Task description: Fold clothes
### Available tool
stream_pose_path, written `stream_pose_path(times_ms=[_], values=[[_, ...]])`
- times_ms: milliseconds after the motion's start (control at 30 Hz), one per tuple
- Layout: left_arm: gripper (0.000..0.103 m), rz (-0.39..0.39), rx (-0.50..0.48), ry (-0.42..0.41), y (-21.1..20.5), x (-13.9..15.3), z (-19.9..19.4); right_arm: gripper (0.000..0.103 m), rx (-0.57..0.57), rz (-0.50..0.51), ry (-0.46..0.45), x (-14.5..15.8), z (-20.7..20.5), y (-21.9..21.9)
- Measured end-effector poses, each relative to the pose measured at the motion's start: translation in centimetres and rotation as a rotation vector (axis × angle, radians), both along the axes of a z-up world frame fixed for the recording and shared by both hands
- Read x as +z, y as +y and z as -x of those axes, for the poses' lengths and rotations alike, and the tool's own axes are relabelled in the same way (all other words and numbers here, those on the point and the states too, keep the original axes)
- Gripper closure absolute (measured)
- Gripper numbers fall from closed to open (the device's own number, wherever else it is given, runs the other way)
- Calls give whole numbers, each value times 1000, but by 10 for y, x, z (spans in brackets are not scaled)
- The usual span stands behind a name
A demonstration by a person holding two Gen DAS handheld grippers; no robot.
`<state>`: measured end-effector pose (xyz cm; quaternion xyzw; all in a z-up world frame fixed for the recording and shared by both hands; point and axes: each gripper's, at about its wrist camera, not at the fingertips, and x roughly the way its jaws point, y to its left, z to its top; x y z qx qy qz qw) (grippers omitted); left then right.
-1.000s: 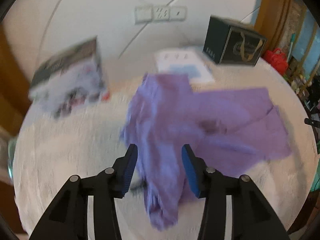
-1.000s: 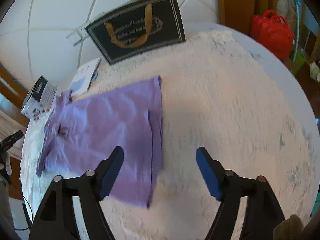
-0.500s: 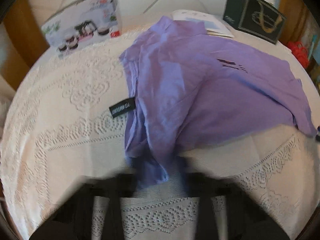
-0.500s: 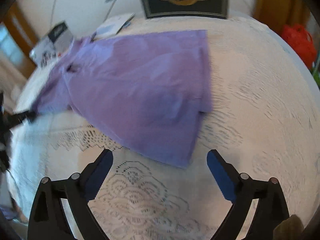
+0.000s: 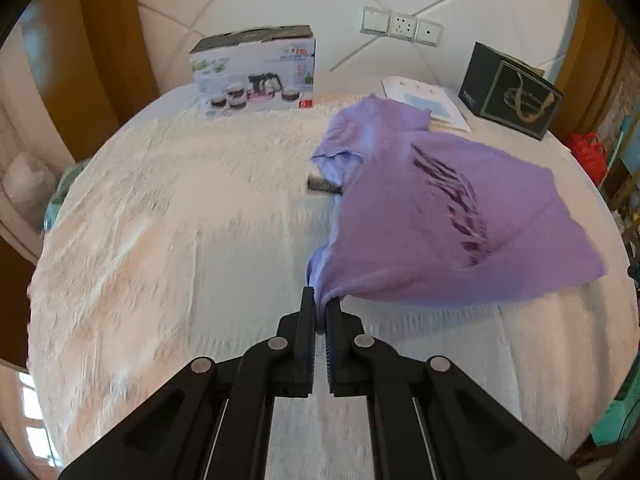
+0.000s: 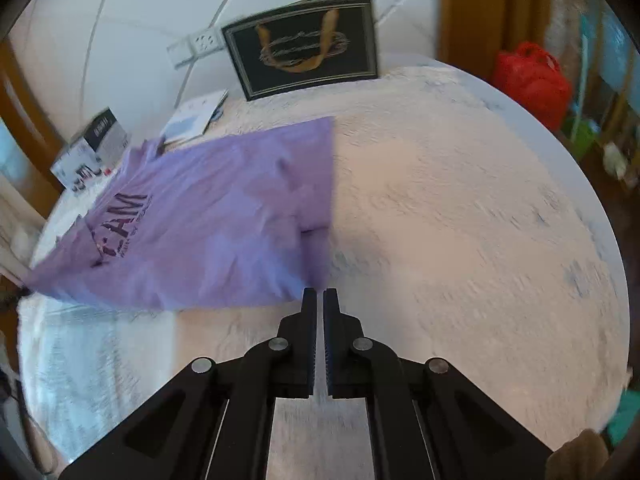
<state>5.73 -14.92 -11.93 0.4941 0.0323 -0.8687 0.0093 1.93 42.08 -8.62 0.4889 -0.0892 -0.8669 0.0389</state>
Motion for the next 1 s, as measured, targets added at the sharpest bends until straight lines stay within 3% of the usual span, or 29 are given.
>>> stream_pose_path(times_ms=[233,333,367,400,467,567,633,700,1000], values=[[97,37,30,-181,-10,-54,-34,100,-9,59,-110,-23,-32,13],[94,9,43,-194,-14,-52,-36,91,22,82,-98,-28,-19,5],[89,-3,38,-178,-13,-46,-37,77,36,87,-93,-29,-14,2],[78,-13,26,-153,-10,-37,-36,56,50,92,-88,-29,-9,-2],[58,-28,6,-97,-4,-19,-32,37,78,103,-87,-31,5,-8],[54,-51,-17,-31,4,-4,-14,36,125,115,-93,-35,30,-24],[54,-58,-24,-12,7,-5,7,29,156,123,-100,-37,43,-33],[54,-65,-29,-21,11,-15,30,20,179,121,-107,-40,55,-42],[54,-54,-91,-90,31,-56,77,18,247,73,-144,-53,92,-61]])
